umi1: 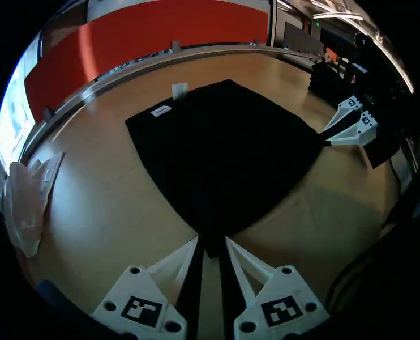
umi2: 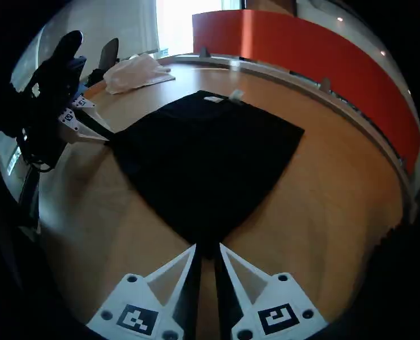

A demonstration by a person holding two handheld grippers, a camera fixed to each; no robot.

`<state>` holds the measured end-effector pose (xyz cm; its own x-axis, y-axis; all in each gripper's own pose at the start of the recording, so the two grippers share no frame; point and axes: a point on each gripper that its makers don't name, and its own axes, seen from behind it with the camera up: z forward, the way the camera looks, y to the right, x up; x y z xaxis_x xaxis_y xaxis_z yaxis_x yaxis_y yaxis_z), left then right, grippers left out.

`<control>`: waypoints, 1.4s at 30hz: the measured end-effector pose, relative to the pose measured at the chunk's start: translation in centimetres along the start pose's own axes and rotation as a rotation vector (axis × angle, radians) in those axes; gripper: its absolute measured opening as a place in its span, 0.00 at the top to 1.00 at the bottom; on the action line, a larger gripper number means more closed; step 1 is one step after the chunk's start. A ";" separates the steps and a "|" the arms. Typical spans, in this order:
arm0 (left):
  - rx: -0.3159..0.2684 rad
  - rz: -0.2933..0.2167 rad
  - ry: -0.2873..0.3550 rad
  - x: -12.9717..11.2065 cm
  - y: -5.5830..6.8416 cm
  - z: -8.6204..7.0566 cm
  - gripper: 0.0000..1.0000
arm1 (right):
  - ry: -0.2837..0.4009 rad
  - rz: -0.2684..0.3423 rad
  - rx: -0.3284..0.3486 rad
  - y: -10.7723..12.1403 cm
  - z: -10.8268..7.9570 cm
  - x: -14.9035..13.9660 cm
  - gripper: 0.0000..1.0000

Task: Fold towel

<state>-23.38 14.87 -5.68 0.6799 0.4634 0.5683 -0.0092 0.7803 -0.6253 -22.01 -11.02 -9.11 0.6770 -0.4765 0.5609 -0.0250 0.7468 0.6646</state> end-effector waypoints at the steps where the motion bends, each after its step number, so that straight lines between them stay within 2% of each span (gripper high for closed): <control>1: 0.002 -0.002 0.000 0.0 0.0 0.0 0.84 | -0.001 0.005 0.000 0.0 -0.1 0.0 0.87; 8: 0.004 -0.023 -0.003 0.0 0.2 -0.2 0.86 | 0.003 0.011 0.004 -0.2 -0.7 0.1 0.89; 14: -0.001 -0.051 0.001 0.5 0.3 -1.1 0.87 | 0.024 0.012 0.011 -0.7 -1.6 1.2 0.89; 26: -0.034 -0.117 -0.005 1.6 1.3 -4.8 0.87 | 0.096 0.006 0.002 -1.3 -5.3 4.6 0.89; 42: -0.062 -0.115 -0.021 1.8 3.9 -9.8 0.87 | 0.132 0.012 0.005 -3.4 -10.4 6.0 0.89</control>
<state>-14.97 14.59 -12.32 0.6581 0.3818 0.6490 0.1135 0.8017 -0.5868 -10.23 -11.59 -13.11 0.7675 -0.4024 0.4990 -0.0371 0.7492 0.6613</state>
